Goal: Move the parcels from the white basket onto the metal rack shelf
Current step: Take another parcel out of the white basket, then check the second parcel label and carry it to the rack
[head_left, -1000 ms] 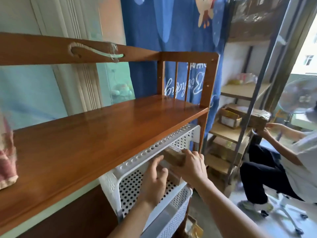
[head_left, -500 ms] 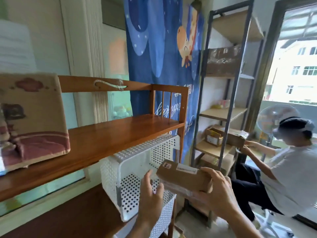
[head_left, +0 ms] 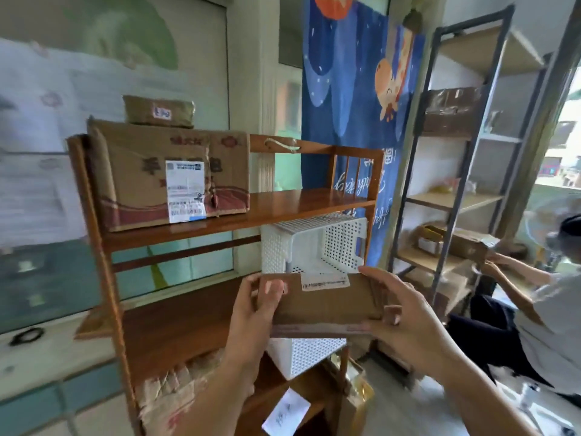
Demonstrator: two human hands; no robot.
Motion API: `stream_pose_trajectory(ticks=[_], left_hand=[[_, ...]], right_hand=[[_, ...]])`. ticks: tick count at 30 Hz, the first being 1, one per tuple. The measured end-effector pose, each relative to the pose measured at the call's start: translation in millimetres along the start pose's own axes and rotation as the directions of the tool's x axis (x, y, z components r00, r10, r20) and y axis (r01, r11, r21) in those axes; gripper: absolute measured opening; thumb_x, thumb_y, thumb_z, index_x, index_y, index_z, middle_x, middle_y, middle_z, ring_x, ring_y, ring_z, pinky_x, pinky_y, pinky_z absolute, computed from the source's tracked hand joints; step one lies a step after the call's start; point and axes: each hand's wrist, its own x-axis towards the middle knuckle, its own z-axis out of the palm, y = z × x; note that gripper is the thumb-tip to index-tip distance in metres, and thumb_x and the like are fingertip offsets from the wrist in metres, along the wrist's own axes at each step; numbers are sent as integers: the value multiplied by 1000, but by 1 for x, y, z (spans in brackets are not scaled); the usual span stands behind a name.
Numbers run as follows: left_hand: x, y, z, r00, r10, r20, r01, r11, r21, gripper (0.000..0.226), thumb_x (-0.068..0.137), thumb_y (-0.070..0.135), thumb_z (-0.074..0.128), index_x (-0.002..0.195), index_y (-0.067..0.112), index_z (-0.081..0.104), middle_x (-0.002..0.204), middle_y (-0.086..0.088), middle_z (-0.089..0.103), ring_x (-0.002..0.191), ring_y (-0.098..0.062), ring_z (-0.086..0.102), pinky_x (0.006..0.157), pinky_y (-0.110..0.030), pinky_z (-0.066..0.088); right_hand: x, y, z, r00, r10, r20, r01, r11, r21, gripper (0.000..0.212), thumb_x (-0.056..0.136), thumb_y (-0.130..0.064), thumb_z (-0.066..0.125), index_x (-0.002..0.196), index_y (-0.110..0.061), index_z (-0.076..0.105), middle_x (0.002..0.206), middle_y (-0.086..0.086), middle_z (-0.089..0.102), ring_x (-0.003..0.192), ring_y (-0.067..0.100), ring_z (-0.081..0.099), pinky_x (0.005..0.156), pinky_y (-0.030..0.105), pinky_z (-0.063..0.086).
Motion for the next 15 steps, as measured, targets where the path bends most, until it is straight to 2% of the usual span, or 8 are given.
stream_pose_trajectory(ticks=[1,2,4,7,8,10,13,15], left_hand=[[-10,10,-16,999,26,-28,-26,1000,-10,8,92,36,66,99,36,63,89,17,78,81,-13,74,66,-34,59],[-22,20,-32,996,77,-47,-78,997,-11,10,93,29,66,101,34,62,90,13,78,80,-14,75,62,-36,61],[-43,39,-70,975,213,-65,-211,977,40,17,95,17,64,110,22,56,92,11,76,78,-8,75,59,-29,61],[-75,64,-136,932,356,-76,-344,929,136,29,93,23,69,114,16,50,107,18,68,85,-1,69,72,-26,57],[-85,71,-160,920,381,-94,-363,917,164,32,89,23,68,113,16,49,113,18,65,86,3,66,76,-24,55],[-107,87,-208,913,383,-142,-356,917,181,32,86,26,64,114,21,49,107,24,66,86,8,64,78,-18,53],[-137,114,-280,911,329,-248,-298,942,153,38,86,50,62,121,37,54,120,6,67,108,-14,65,95,-36,52],[-158,133,-319,906,313,-285,-283,948,142,46,89,52,59,132,38,52,131,0,68,121,-21,64,105,-48,48]], right_hand=[[-3,-13,13,1000,5,28,-8,993,115,80,69,-3,88,130,-45,59,129,-5,61,114,27,65,91,42,58],[-6,-27,28,999,3,38,-12,975,222,74,74,-5,85,132,-43,59,131,-1,62,114,26,66,92,44,57],[-10,-57,61,1000,25,6,-25,922,386,63,76,-25,83,133,-38,60,134,-2,63,118,16,64,98,40,53],[-13,-108,122,988,67,139,-133,824,551,52,73,-37,67,125,-31,63,119,1,68,88,3,72,72,24,58],[-17,-126,144,977,49,205,-161,801,576,46,73,-38,66,119,-32,65,113,2,70,79,3,73,67,26,59],[-25,-157,191,963,6,270,-168,797,580,34,72,-42,74,105,-36,69,103,0,74,77,8,74,75,41,59],[-41,-200,257,946,-97,311,-105,812,574,42,68,-43,79,107,-34,65,105,6,72,103,31,67,96,58,47],[-51,-226,296,933,-168,318,-67,788,612,44,66,-29,72,108,-32,61,108,12,69,104,34,62,92,50,46]])
